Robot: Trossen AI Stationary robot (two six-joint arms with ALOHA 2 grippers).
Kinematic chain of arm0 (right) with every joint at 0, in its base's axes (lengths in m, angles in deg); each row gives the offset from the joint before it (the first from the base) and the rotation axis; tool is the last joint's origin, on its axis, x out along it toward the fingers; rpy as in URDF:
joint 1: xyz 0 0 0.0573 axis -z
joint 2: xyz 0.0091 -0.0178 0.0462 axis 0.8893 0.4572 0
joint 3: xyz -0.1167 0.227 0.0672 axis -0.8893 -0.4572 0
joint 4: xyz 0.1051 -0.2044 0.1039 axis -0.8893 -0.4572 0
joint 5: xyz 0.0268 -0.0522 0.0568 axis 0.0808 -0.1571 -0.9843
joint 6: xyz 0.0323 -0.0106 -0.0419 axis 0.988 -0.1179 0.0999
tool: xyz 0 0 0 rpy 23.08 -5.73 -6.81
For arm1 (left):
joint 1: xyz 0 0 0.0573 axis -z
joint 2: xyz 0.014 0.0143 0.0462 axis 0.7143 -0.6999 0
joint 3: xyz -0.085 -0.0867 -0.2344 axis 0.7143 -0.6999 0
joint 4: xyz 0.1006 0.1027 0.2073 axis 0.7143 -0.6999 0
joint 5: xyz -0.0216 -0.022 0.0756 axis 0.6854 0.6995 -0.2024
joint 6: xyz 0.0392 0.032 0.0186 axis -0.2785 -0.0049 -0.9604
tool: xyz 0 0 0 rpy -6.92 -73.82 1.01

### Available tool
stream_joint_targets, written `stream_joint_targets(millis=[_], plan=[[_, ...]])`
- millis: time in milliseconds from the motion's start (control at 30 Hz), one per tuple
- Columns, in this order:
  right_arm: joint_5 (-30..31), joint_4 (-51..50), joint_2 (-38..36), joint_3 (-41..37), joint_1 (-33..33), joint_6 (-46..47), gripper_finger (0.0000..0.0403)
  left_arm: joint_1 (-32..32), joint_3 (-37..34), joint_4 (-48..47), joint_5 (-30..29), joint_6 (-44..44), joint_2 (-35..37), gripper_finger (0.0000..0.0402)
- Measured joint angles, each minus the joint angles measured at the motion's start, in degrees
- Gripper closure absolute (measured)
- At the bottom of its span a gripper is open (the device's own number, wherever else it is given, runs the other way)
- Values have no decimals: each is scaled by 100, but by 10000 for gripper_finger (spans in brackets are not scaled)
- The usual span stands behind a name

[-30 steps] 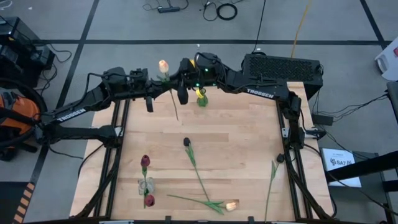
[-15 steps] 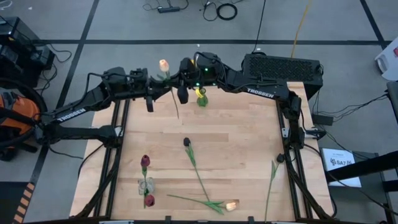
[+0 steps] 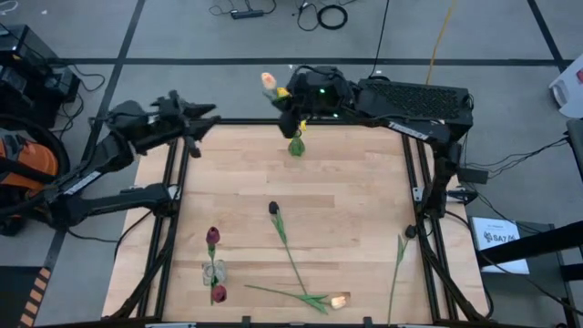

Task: Sort flowers into vase by color
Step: Put the top light yellow flower into the green vase

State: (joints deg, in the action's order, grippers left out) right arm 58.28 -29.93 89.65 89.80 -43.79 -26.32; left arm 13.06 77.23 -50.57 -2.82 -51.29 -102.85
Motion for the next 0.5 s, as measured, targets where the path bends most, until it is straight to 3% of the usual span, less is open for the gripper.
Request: stream_joint_targets(millis=[133,267,433,500], plan=[[275,-80,-584,-723,8,60,400,-139,0,-558,-271,-2,331,226],[773,513,-1409,-2228,57,448,401,-227,-4,-805,-342,7,545,226],[808,2849,-2559,-4560,280,913,401,-235,-4,-845,-403,-51,622,226],[809,4213,-2794,-5383,408,940,401,-235,-4,-852,-419,-125,616,226]])
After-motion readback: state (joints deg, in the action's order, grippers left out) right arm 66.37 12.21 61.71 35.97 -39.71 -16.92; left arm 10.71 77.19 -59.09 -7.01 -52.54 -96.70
